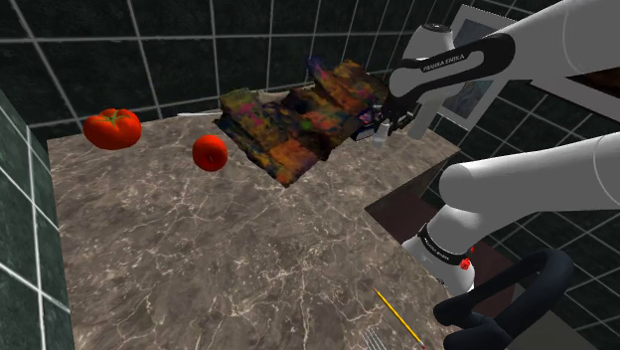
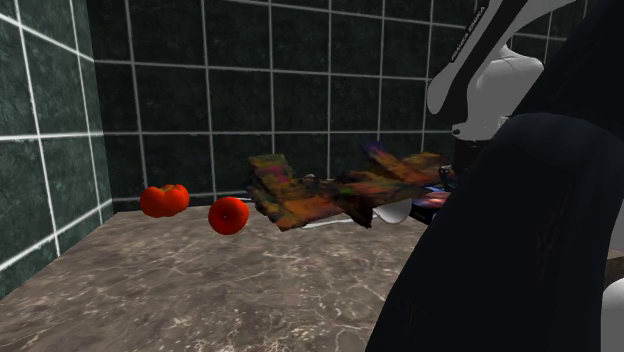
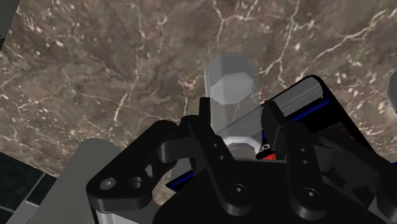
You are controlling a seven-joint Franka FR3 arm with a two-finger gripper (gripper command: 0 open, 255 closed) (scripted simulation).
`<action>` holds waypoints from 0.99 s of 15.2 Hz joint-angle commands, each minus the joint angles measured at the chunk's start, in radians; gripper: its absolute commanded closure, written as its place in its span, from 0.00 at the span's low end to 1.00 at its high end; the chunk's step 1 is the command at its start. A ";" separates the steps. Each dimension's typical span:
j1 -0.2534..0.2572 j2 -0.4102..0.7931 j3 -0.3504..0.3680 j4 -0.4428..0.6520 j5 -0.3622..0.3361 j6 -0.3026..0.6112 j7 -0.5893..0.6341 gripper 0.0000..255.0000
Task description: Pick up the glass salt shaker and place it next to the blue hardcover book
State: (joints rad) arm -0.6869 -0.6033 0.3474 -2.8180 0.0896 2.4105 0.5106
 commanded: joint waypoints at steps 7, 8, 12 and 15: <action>-0.015 0.079 0.024 -0.046 -0.009 0.112 0.018 1.00; -0.014 0.079 0.024 -0.046 -0.009 0.112 0.018 1.00; -0.014 0.079 0.023 -0.046 -0.010 0.112 0.018 1.00; -0.013 0.078 0.024 -0.043 -0.009 0.108 0.020 0.00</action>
State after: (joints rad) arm -0.7006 -0.5284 0.3702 -2.8576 0.0798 2.5202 0.5297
